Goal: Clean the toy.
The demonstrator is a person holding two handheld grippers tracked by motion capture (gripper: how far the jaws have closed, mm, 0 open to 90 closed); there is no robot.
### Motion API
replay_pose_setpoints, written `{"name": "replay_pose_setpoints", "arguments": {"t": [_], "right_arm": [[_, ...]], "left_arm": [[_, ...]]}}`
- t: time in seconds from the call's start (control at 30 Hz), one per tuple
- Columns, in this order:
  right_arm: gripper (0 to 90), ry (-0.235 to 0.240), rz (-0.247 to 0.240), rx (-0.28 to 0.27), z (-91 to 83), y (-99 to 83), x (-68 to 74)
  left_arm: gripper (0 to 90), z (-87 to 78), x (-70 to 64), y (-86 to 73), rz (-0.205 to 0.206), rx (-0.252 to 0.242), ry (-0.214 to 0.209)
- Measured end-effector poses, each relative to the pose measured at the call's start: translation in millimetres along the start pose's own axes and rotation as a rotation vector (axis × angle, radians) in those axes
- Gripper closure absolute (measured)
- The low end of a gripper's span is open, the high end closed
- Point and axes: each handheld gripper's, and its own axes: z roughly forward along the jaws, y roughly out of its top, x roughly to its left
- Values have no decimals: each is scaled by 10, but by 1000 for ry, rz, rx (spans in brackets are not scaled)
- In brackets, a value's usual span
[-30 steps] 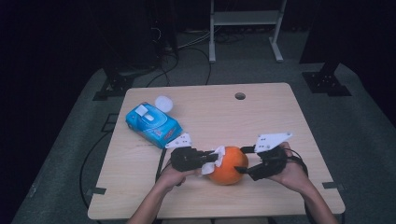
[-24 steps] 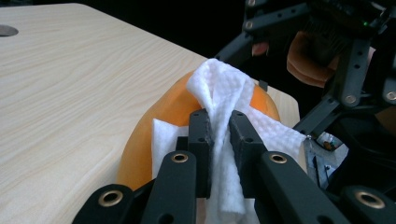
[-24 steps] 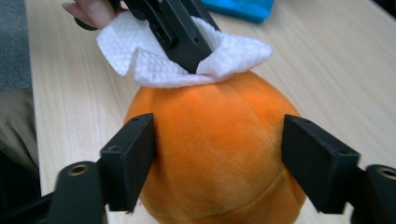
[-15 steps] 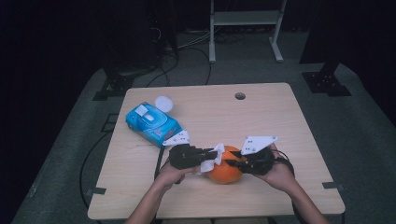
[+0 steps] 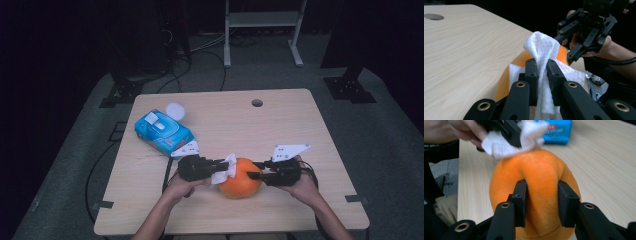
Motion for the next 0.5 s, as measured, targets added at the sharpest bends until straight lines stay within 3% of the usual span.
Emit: {"name": "replay_pose_setpoints", "arguments": {"t": [0.07,0.13,0.2,0.27,0.37,0.43,0.5], "right_arm": [[616,-12,16,6,-73,-76,-64],[593,-13,45,8,-126,-148,-122],[506,-1,55,23,-138,-162,-126],[403,-19,48,58,-158,-94,-98],[341,-82,-11,43,-232,50,-4],[302,-80,-53,44,-215,159,80],[277,-76,-102,91,-111,249,174]], "left_arm": [[811,1,32,-37,-10,15,10],[811,31,58,-82,-35,6,-8],[811,64,40,-76,-30,12,-6],[811,75,12,-56,-16,18,1],[810,96,-25,-51,-13,20,-15],[809,123,-53,-44,-5,21,-27],[809,143,-79,-31,8,26,-26]]}}
